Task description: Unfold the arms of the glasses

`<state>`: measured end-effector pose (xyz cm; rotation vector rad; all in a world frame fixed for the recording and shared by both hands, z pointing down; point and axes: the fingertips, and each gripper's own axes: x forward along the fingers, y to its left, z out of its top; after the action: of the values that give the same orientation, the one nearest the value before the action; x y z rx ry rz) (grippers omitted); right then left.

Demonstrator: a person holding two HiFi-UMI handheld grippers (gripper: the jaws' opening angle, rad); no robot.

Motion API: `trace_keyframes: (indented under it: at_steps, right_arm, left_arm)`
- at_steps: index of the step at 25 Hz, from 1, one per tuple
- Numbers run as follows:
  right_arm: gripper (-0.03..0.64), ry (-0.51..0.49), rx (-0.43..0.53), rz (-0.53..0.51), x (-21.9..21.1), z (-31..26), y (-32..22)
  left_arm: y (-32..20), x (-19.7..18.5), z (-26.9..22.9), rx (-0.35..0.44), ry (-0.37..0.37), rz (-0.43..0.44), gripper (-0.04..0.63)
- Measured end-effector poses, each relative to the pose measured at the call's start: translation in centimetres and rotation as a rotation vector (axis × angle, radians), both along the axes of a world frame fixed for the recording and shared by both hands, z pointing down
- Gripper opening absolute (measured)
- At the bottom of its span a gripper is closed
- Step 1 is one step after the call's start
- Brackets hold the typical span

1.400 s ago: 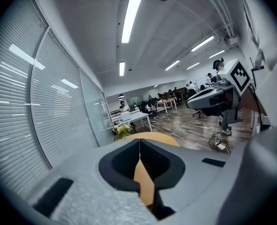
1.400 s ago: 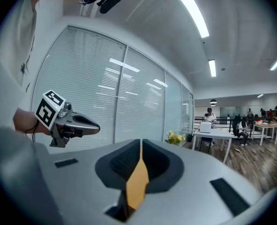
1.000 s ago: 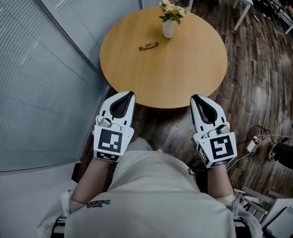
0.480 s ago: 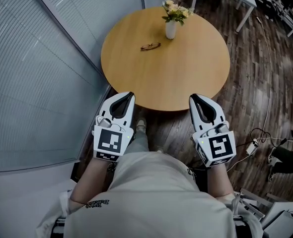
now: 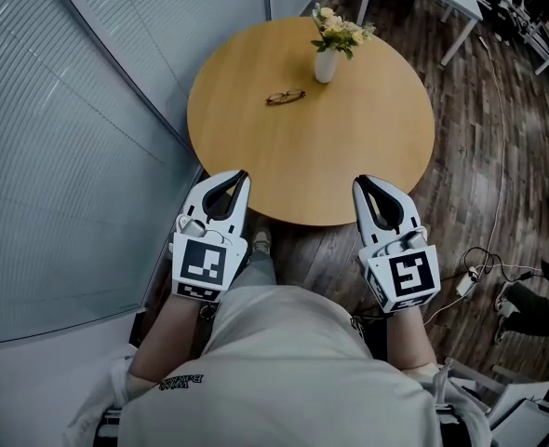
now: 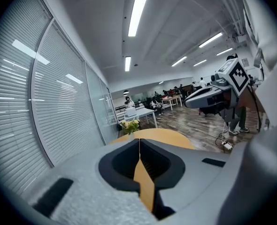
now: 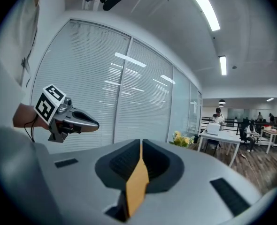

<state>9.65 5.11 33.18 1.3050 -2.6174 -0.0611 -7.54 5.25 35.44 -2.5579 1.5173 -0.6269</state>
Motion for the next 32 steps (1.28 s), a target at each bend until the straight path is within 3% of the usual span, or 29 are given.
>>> trace_keyframes:
  at_steps: [17, 32]
  right_arm:
    - [0.037, 0.039, -0.022, 0.076, -6.2, -1.3, -9.0]
    - [0.037, 0.070, -0.017, 0.158, -10.0, -1.1, -14.5]
  left_arm:
    - [-9.7, -6.4, -0.7, -0.025, 0.014, 0.061, 0.023]
    - [-16.1, -9.1, 0.0, -0.027, 0.017, 0.165, 0.025]
